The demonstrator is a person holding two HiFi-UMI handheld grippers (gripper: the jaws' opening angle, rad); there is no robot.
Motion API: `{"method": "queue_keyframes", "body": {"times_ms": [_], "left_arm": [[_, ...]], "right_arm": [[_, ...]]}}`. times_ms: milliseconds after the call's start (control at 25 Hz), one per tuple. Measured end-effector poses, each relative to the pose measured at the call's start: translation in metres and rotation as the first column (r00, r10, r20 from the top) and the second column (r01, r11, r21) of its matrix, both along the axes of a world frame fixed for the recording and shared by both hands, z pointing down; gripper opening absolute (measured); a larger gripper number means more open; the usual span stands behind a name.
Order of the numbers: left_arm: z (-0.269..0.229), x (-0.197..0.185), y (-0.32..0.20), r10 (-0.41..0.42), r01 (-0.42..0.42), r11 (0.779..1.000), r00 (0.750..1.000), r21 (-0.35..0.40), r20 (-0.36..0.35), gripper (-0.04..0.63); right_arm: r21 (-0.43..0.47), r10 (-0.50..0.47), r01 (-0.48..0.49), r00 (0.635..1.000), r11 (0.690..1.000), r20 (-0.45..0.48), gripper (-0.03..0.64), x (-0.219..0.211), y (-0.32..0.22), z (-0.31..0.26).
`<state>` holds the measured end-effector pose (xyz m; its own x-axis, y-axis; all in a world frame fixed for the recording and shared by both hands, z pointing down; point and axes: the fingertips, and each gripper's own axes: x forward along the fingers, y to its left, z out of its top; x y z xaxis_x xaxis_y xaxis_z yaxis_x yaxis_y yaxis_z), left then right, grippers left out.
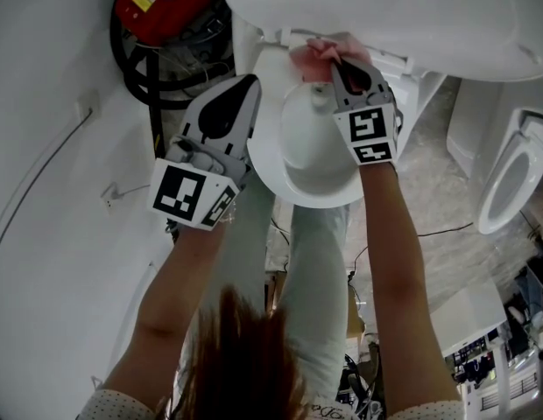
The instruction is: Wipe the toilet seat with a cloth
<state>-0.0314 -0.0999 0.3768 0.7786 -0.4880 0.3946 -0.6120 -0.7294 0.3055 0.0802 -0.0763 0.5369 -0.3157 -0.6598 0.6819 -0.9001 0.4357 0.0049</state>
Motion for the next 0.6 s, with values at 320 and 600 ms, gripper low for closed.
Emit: {"method": "queue_keyframes", "body": {"times_ms": [320, 600], "left_arm": [[0.002, 0.012, 0.012, 0.002, -0.002, 1.0, 1.0, -0.006, 0.0, -0.002], [0.002, 0.02, 0.019, 0.005, -0.005, 1.0, 1.0, -0.005, 0.0, -0.002]], "right_arm": [[-0.012, 0.002, -0.002, 1.0, 1.0, 0.004, 0.023, 0.026, 0.012, 0.002], [-0.007, 0.026, -0.026, 1.0, 1.0, 0.0, 0.023, 0.053, 0.025, 0.002]]}}
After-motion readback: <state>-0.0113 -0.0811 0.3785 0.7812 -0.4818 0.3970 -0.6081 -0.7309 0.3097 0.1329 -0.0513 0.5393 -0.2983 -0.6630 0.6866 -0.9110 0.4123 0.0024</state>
